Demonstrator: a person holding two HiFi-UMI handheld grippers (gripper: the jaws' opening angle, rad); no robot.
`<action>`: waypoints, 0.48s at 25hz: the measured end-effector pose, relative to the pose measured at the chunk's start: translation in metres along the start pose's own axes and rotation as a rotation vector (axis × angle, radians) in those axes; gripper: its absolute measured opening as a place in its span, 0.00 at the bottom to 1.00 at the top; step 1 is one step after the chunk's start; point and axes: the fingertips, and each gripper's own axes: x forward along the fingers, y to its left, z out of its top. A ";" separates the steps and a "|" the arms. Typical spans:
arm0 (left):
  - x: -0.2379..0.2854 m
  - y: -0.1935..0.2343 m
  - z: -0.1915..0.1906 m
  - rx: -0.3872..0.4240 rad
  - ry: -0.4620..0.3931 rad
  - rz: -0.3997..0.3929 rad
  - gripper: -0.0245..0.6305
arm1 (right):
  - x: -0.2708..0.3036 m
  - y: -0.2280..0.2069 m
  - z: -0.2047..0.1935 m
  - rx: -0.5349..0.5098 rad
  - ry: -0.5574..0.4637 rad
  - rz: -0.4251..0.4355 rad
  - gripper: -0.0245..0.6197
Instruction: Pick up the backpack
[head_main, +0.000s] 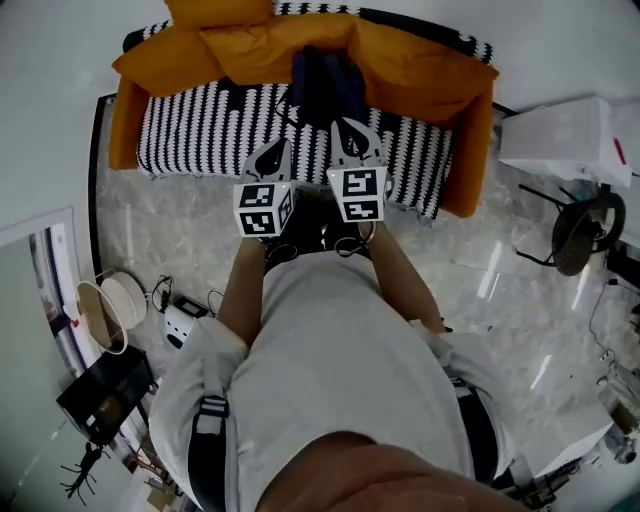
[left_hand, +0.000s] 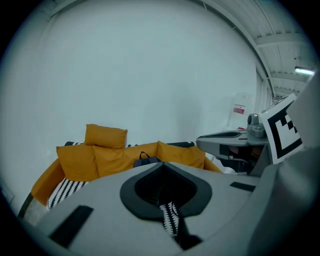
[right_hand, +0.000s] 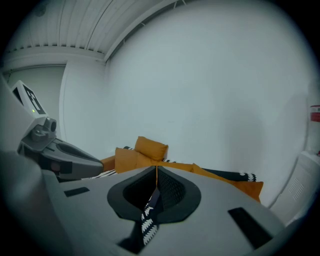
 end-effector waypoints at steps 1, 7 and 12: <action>0.005 0.000 0.003 0.006 0.002 -0.004 0.06 | 0.003 -0.002 0.001 0.003 0.000 -0.003 0.10; 0.035 0.003 0.004 0.022 0.025 -0.051 0.06 | 0.020 0.000 -0.010 0.007 0.026 -0.008 0.10; 0.056 0.013 0.005 0.016 0.039 -0.090 0.06 | 0.036 -0.008 -0.014 -0.002 0.073 -0.053 0.10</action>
